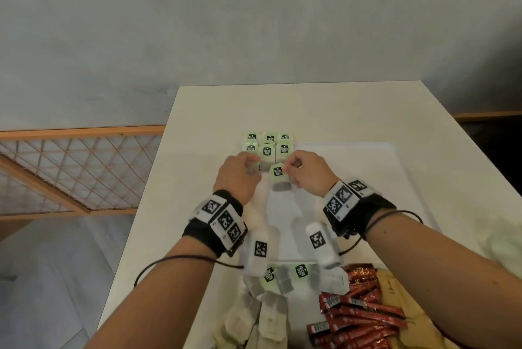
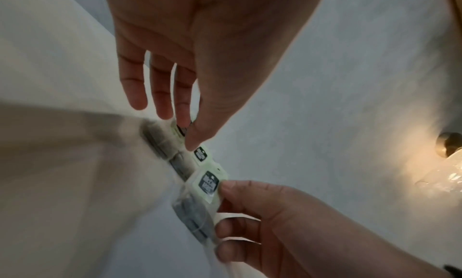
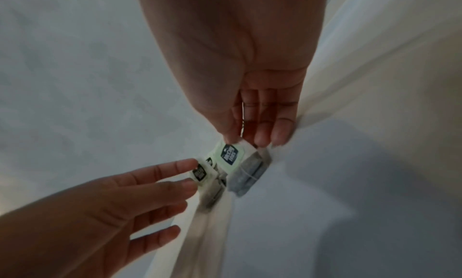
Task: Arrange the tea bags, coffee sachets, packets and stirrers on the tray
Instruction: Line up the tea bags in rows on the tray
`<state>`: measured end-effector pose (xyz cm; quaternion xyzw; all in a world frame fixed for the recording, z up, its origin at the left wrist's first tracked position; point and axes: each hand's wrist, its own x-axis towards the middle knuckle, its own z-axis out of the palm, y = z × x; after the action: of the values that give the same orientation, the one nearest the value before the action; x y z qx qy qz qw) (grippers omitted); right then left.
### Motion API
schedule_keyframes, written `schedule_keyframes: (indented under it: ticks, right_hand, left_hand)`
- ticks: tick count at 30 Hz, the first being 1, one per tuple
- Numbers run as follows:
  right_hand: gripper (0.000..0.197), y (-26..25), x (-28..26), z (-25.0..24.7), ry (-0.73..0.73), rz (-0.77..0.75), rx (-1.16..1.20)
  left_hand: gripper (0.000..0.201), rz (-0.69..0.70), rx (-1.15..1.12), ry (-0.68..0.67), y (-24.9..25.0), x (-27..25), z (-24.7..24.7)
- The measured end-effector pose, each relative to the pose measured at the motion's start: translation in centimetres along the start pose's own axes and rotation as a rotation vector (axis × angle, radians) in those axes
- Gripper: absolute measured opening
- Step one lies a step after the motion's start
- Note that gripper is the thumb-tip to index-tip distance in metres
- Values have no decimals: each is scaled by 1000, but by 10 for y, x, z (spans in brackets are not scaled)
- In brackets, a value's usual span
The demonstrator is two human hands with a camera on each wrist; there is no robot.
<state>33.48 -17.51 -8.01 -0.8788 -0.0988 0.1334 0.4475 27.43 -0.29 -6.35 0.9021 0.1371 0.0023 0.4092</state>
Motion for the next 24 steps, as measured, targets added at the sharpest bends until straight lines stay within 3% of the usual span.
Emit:
schedule_keyframes:
  ticks: [4, 16, 24]
  right_hand:
    - [11, -5, 18, 7, 49, -20, 26]
    - [8, -21, 36, 19, 115, 8, 46]
    - [14, -39, -6, 2, 101, 4, 68]
  left_hand:
    - [34, -82, 165, -56, -6, 25, -4]
    - [34, -111, 179, -53, -6, 33, -2]
    - [35, -74, 198, -69, 19, -3, -20]
